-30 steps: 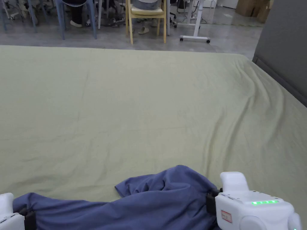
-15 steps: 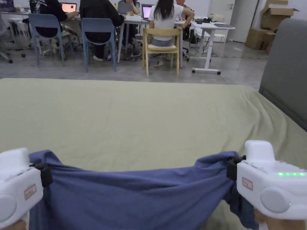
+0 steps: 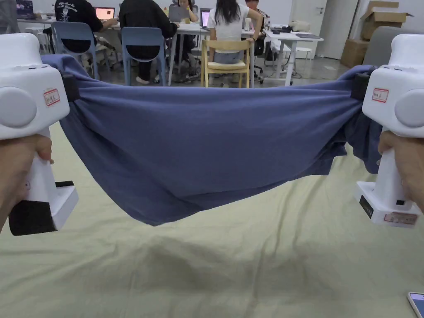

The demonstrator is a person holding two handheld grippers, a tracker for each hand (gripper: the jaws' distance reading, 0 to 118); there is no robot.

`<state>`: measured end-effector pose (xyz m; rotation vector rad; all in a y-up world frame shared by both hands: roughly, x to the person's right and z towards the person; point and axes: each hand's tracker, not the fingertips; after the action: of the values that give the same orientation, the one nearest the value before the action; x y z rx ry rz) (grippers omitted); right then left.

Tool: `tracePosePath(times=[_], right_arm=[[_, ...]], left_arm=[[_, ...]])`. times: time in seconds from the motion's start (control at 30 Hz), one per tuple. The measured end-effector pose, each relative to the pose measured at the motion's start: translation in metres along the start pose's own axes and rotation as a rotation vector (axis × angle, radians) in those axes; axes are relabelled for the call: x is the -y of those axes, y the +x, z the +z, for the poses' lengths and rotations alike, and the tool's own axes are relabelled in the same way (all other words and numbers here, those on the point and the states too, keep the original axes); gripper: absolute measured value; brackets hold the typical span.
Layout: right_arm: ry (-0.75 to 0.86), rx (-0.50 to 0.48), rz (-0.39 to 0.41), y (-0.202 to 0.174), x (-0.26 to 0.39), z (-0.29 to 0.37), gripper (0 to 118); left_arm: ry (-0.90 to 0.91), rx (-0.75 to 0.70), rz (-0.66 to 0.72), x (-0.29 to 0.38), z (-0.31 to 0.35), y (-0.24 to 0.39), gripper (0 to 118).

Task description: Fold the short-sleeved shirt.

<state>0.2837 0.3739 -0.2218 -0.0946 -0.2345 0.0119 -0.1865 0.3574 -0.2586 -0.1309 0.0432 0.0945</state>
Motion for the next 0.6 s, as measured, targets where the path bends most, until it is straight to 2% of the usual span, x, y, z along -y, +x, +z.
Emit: tracePosePath(times=[0.13, 0.3, 0.47, 0.6], right_arm=[[0.02, -0.008, -0.034, 0.007, -0.005, 0.005, 14], [0.018, -0.002, 0.011, 0.003, 0.005, -0.012, 14], [0.015, -0.017, 0.008, -0.005, 0.024, -0.063, 14], [0.057, -0.017, 0.022, -0.014, 0.036, -0.117, 14]], left_arm=[[0.014, 0.007, 0.013, -0.002, -0.001, 0.004, 0], [-0.013, 0.004, -0.009, 0.009, -0.02, 0.009, 0], [-0.022, 0.0, 0.009, 0.023, -0.065, 0.012, 1], [0.001, -0.017, -0.033, 0.031, -0.115, 0.019, 1]])
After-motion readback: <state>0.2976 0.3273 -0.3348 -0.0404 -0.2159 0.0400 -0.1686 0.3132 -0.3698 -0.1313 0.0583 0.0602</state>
